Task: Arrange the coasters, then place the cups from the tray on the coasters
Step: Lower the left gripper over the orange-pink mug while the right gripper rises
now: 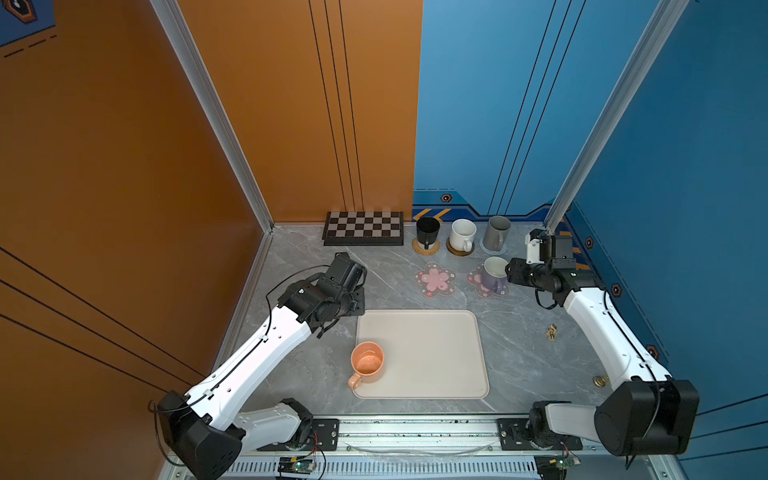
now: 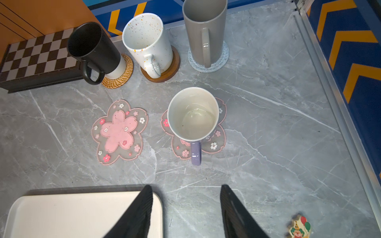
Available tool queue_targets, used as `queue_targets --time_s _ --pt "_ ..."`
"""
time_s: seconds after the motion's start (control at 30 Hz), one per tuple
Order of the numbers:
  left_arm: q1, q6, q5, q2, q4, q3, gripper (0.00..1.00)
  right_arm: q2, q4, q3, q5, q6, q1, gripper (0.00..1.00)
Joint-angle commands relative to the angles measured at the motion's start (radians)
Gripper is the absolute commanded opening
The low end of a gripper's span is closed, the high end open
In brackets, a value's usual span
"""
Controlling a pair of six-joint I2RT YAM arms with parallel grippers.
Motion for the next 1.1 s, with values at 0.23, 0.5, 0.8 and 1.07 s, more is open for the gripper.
queue_targets --time_s 0.23,0.5,0.8,1.07 --pt "-0.112 -0.065 0.077 -0.15 -0.105 -0.15 0.47 -0.083 -0.07 0.003 -0.121 0.085 0.007 0.59" --pt "-0.208 -0.17 0.14 -0.229 -0.159 -0.288 0.47 -0.198 -0.07 -0.064 -0.108 0.128 0.039 0.6" --pt "-0.399 -0.323 0.139 -0.272 -0.16 -0.407 0.47 -0.24 -0.075 -0.099 -0.086 0.151 0.067 0.62" --pt "-0.465 -0.415 0.082 -0.3 -0.157 -0.464 0.48 -0.224 -0.073 -0.099 -0.084 0.145 0.072 0.62"
